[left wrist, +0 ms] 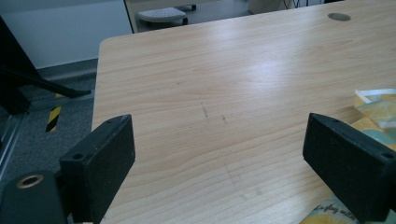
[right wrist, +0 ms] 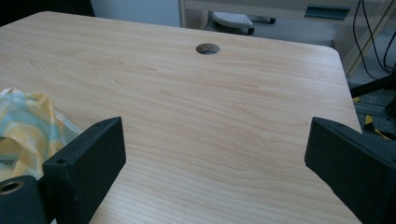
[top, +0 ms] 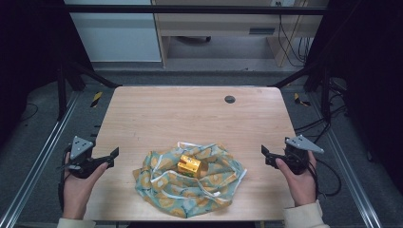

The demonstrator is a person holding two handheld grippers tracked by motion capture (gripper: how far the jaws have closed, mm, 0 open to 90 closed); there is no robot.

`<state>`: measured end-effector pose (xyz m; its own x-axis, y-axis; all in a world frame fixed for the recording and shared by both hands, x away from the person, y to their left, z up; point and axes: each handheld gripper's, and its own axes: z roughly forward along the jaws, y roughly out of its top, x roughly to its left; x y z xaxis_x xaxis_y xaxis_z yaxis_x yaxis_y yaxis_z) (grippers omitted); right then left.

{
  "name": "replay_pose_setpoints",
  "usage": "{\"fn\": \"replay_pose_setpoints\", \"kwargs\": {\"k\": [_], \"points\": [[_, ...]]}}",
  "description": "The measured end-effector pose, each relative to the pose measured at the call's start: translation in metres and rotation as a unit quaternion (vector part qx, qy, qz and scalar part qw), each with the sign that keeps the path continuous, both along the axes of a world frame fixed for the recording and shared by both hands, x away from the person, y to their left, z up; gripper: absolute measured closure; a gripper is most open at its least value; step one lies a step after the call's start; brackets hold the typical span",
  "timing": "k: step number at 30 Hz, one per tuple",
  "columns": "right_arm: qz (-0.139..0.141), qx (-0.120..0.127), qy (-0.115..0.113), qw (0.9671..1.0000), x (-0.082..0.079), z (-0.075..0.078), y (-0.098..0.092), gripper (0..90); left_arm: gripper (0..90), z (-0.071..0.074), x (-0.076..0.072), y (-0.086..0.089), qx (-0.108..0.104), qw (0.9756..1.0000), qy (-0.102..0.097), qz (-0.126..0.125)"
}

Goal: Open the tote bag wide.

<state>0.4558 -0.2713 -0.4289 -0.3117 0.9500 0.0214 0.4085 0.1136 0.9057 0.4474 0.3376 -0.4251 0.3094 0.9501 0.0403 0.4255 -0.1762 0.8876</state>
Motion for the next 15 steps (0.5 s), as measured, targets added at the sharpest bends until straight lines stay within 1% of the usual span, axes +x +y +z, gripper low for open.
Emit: {"fn": "replay_pose_setpoints", "kwargs": {"k": [2, 5, 8, 13, 15], "points": [[-0.005, -0.003, 0.002, 1.0, 0.001, -0.002, -0.003, 5.6, 8.7, -0.001, 0.001, 0.002, 0.002, 1.0, 0.002, 0.004], [-0.009, -0.003, 0.012, 0.9999, 0.003, -0.006, -0.007, 5.6, 8.5, -0.004, 0.002, 0.004, 0.006, 0.9999, 0.007, 0.007], [-0.012, -0.008, 0.019, 0.9997, 0.006, -0.01, -0.01, 5.7, 8.4, -0.007, 0.004, 0.006, 0.015, 0.9998, 0.011, 0.01], [-0.016, -0.012, 0.032, 0.9993, 0.009, -0.016, -0.015, 5.5, 7.8, -0.013, 0.008, 0.008, 0.025, 0.9993, 0.025, 0.011], [-0.018, -0.018, 0.037, 0.999, 0.011, -0.02, -0.016, 5.5, 7.8, -0.015, 0.009, 0.008, 0.032, 0.999, 0.03, 0.011]]}}
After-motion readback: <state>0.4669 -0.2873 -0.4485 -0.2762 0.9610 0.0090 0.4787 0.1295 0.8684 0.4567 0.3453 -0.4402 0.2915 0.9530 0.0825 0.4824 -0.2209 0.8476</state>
